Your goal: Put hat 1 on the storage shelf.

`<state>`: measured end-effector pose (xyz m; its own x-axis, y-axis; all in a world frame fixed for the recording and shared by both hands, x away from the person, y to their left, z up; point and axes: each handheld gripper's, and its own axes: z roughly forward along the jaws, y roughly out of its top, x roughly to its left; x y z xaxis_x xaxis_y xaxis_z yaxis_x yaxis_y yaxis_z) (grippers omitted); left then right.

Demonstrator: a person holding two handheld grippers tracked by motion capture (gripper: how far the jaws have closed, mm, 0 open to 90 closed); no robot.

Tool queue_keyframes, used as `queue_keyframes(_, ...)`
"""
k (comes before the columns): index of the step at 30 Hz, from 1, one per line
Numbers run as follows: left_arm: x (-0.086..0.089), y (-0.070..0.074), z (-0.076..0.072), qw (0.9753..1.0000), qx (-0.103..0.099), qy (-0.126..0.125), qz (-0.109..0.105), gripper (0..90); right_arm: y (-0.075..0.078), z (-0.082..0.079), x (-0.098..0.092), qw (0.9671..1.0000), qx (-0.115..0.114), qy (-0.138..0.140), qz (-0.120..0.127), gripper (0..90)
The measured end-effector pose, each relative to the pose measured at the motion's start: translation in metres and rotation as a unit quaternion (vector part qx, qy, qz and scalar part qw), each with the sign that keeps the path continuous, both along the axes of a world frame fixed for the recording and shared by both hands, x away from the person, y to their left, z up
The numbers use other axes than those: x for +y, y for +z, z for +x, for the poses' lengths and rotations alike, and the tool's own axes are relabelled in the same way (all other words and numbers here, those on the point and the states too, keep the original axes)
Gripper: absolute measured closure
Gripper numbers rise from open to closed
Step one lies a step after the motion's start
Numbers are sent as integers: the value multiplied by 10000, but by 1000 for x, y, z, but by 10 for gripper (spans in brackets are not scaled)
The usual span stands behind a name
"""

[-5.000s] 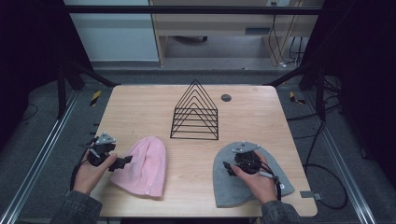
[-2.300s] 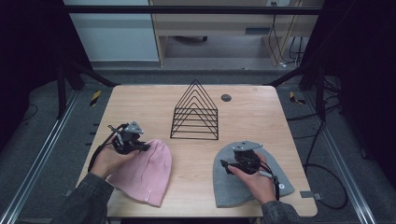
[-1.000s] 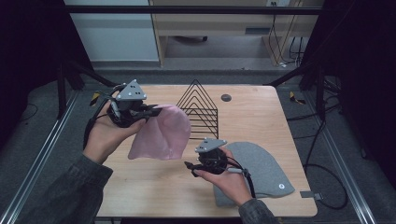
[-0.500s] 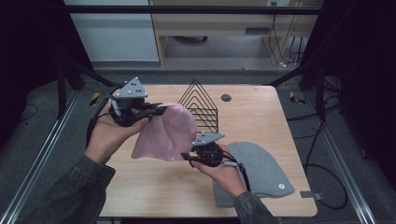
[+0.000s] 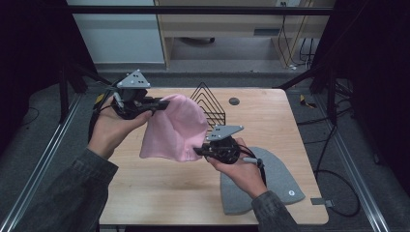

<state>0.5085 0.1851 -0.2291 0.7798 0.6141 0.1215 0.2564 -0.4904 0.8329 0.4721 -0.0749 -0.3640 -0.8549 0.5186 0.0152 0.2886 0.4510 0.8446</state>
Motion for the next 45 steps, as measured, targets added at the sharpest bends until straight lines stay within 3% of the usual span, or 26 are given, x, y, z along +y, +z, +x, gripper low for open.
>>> queue_keyframes(1, 0, 1, 1, 10000, -5, 0, -15, 845, 9, 2, -3, 10000, -44, -12, -39, 835)
queue_keyframes(5, -3, 8, 10, 10000, -31, 17, -75, 844, 19, 7, -8, 10000, -47, -42, -55, 834)
queue_keyframes(16, -4, 24, 28, 10000, -81, -31, -35, 843, 37, 24, -18, 10000, -46, -61, -39, 836)
queue_keyframes(21, -5, 31, 37, 9998, -147, 1, -111, 842, 47, 33, -21, 10000, -42, -80, -35, 837)
queue_keyframes(29, -12, 41, 59, 9990, -273, 57, -359, 842, 68, 62, -33, 9996, -126, -260, 51, 837)
queue_keyframes(36, -19, 46, 74, 9981, -370, 116, -481, 841, 78, 77, -45, 9990, -167, -392, 92, 837)
queue_keyframes(39, -20, 50, 81, 9970, -431, 158, -628, 841, 85, 86, -49, 9986, -191, -470, 145, 837)
queue_keyframes(45, -20, 46, 92, 9956, -450, 222, -790, 839, 86, 102, -54, 9979, -209, -597, 135, 837)
